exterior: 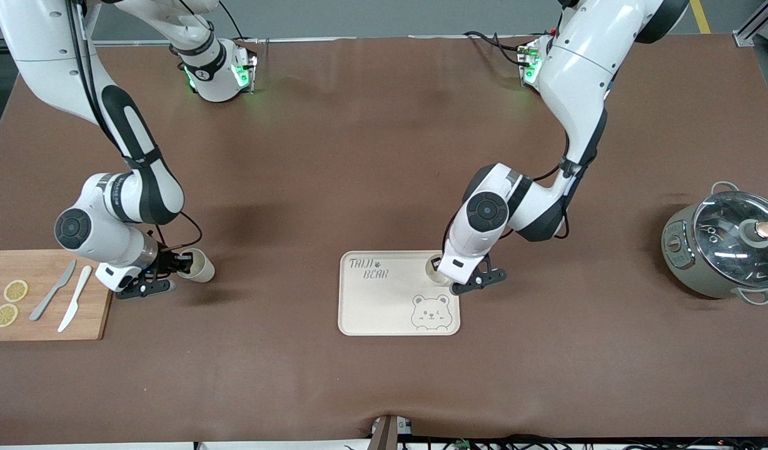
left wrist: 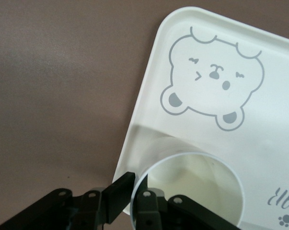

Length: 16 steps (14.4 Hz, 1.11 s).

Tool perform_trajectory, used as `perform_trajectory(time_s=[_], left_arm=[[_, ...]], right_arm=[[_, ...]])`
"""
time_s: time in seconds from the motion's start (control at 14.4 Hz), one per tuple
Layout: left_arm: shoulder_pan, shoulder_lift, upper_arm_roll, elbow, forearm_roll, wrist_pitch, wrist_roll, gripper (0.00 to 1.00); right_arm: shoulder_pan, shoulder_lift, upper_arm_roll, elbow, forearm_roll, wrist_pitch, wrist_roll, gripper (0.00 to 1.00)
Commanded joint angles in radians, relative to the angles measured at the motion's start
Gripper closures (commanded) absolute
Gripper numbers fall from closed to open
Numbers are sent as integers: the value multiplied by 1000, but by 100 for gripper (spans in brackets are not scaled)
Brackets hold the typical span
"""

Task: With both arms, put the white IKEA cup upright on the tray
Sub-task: 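Carry the cup with the left gripper onto the bear tray, then carry the cup with the right gripper onto the tray beside the other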

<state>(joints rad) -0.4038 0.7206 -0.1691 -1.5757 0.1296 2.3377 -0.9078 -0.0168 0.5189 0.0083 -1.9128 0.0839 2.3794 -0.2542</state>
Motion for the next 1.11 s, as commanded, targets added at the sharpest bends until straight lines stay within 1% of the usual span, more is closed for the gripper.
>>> perform_trajectory(time_s=[0.0, 0.14, 0.28, 0.49, 0.55, 0.62, 0.69, 0.76, 0.9, 1.04], left_arm=[[-21, 17, 11, 29, 30, -14, -37, 100], [-21, 19, 11, 28, 30, -14, -37, 100], [-23, 19, 11, 29, 31, -14, -49, 100], [-27, 20, 11, 28, 42, -14, -51, 100], [-26, 22, 11, 28, 63, -14, -48, 35], [-27, 28, 11, 28, 117, -14, -54, 12], [-27, 29, 10, 28, 145, -14, -74, 7], [-27, 31, 11, 26, 160, -14, -95, 0], [-27, 34, 10, 28, 188, -14, -108, 0], [-27, 33, 10, 28, 189, -14, -135, 0]], right_arm=[[1, -8, -1, 84, 10, -150, -10, 100], [26, -37, 1, 139, 14, -288, 6, 100], [56, -74, -1, 175, 16, -359, 79, 100], [132, -166, 8, 208, 17, -439, 322, 100], [167, -180, 12, 251, 17, -474, 420, 100], [200, -178, 13, 311, 17, -520, 516, 100], [239, -172, 12, 361, 19, -549, 586, 100], [274, -171, 12, 395, 22, -554, 660, 100], [363, -165, 12, 446, 23, -549, 848, 100], [452, -134, 12, 492, 17, -543, 1020, 100]])
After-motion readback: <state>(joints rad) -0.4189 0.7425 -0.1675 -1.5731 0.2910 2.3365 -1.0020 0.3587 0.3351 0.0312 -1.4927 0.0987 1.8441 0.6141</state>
